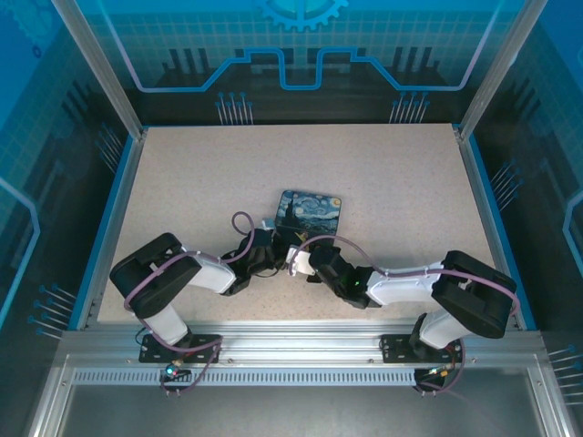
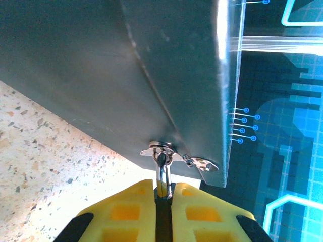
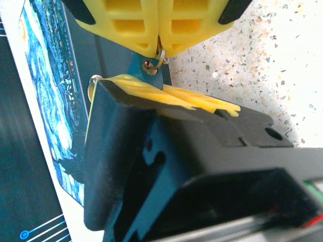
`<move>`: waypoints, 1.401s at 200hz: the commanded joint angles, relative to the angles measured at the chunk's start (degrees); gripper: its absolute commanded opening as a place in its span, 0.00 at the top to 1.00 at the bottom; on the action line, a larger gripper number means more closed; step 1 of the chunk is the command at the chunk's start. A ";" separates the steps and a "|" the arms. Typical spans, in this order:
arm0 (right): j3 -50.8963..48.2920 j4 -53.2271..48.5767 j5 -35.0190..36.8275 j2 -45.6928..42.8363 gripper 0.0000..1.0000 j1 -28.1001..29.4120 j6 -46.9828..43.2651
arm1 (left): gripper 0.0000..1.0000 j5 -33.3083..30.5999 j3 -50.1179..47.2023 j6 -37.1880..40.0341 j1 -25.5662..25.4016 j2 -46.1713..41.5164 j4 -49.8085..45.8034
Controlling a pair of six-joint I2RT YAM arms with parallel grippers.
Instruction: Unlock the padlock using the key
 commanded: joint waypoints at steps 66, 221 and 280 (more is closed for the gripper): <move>1.55 1.99 -4.55 -1.96 1.00 -1.75 31.70 | 1.00 1.66 1.23 -0.07 -0.56 0.93 2.61; -4.75 7.66 -19.43 -0.02 1.00 -9.22 49.05 | 0.51 -5.10 -0.46 17.88 2.80 -20.39 -26.14; -7.58 9.94 -24.07 -0.89 1.00 -10.77 57.20 | 0.21 -2.82 1.62 28.93 13.08 -28.50 -40.27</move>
